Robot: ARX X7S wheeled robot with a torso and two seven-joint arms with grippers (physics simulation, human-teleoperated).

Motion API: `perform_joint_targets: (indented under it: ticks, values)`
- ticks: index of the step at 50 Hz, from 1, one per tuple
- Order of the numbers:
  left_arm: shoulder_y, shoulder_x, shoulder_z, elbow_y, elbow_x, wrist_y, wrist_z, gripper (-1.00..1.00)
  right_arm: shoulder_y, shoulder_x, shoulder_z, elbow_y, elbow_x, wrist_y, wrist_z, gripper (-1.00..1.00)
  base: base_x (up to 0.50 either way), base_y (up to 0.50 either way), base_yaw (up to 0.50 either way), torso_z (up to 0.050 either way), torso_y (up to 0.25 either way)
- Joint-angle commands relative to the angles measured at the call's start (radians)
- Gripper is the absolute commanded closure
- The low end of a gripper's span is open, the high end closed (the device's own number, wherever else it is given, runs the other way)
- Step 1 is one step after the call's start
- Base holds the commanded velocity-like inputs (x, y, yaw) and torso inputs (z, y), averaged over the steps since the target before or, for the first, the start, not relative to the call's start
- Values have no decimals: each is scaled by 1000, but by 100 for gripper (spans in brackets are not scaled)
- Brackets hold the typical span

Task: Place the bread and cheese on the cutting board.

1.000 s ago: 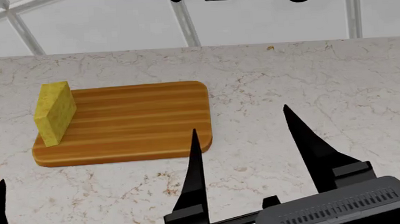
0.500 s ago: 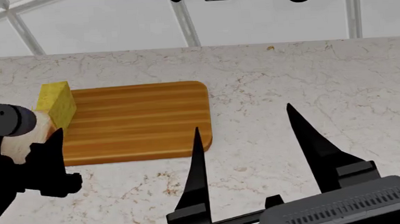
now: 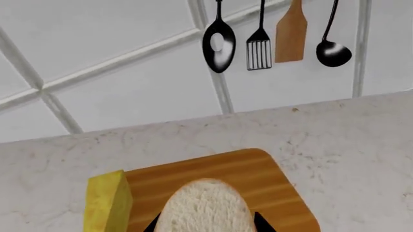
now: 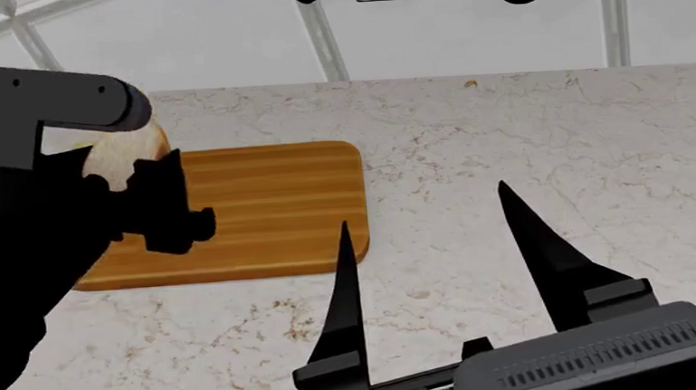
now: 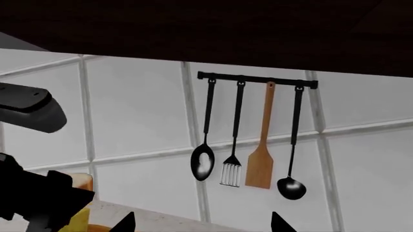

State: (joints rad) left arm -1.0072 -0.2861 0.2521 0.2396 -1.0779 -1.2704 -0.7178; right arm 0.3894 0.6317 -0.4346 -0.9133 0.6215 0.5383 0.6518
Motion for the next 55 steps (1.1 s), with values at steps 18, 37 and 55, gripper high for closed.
perform_joint_targets:
  ticks: [18,37,55]
  values:
    - [-216,118,214,-534,273,275,223,100,-9,10,9,12,13,-29,-5,-100,0,0,0,0,0]
    - [-290,244,295,-1093,417,585,406,100,-12,10,4,35,10,-50,-16,-100,0,0,0,0,0]
    - [-284,274,337,-1248,409,678,462,100,-7,11,0,37,15,-52,-17,-100,0,0,0,0,0]
